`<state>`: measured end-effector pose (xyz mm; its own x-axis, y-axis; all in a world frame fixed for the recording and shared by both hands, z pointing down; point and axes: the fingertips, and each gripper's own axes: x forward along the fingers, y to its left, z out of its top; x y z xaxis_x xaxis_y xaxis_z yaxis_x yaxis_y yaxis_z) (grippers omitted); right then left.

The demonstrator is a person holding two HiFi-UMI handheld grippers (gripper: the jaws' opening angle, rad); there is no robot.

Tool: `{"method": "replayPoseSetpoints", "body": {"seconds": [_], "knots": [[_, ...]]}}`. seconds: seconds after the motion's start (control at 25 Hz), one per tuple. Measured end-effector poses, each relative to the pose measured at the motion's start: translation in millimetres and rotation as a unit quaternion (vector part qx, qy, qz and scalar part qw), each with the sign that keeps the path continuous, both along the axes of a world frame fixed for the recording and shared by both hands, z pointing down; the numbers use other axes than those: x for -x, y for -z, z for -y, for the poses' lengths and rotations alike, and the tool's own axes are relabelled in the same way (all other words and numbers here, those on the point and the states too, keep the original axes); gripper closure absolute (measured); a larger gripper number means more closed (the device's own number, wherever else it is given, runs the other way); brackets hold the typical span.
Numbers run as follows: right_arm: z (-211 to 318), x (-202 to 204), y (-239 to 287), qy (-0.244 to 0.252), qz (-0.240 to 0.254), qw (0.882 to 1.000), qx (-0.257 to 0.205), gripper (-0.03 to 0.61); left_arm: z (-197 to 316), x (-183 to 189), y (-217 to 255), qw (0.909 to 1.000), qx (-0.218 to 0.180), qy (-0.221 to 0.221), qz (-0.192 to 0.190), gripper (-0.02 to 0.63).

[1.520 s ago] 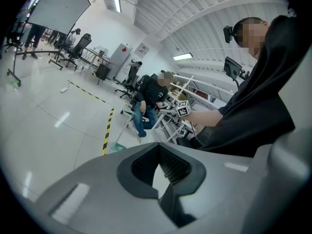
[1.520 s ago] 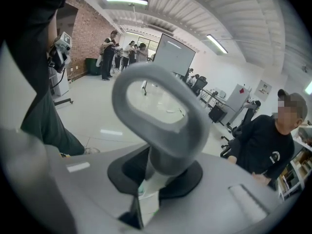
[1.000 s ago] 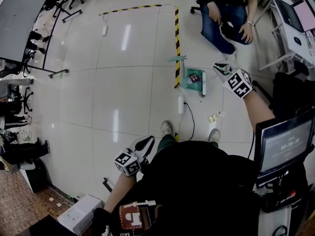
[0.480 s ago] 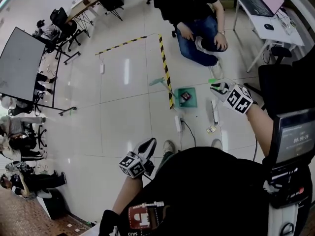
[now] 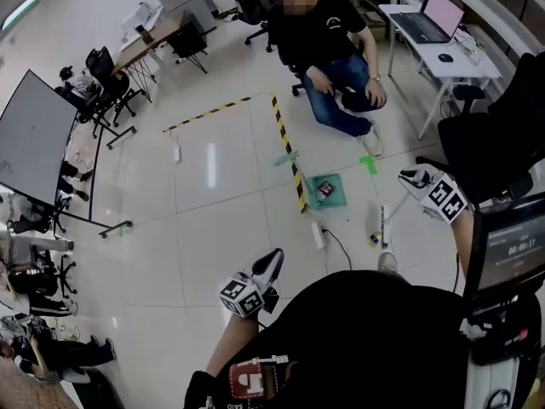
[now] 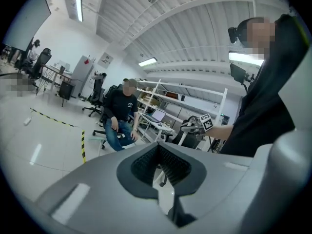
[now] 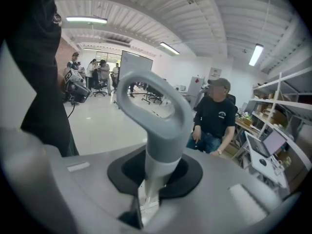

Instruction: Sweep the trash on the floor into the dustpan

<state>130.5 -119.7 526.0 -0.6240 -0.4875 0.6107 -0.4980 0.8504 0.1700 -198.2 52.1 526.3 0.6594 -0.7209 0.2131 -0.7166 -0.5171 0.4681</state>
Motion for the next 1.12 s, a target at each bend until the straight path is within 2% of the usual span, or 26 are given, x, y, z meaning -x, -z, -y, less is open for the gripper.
{"method": "replayPoseSetpoints", "body": {"seconds": [0.2, 0.32, 0.44, 0.64, 0.8, 0.88, 0.96, 1.12], "knots": [[-54, 0, 5, -0.096, -0.012, 0.995, 0.008, 0.543, -43, 69, 9, 0.9995, 0.001, -0.031, 0.003, 0.618], [-86, 2, 2, -0.101, -0.013, 0.995, 0.021, 0.543, -69, 73, 13, 0.9994, 0.005, -0.033, 0.005, 0.618], [-117, -9, 8, -0.086, 0.005, 0.996, 0.02, 0.543, -93, 41, 23, 0.9993, -0.006, -0.036, 0.009, 0.618], [-177, -45, 25, -0.034, 0.059, 0.998, 0.017, 0.543, -141, -50, 36, 0.9991, -0.022, -0.026, 0.026, 0.618], [-226, -80, 44, 0.001, 0.105, 0.994, 0.023, 0.543, -184, -134, 46, 1.0, -0.004, -0.004, -0.006, 0.618], [-246, -94, 54, 0.005, 0.124, 0.992, 0.022, 0.543, -208, -167, 50, 0.9999, 0.003, -0.014, 0.008, 0.618], [-262, -95, 58, 0.007, 0.137, 0.99, 0.018, 0.543, -227, -177, 55, 0.9996, -0.002, -0.018, 0.021, 0.618], [-288, -83, 53, 0.019, 0.142, 0.989, 0.021, 0.543, -254, -164, 60, 0.9994, -0.019, -0.005, 0.027, 0.618]]}}
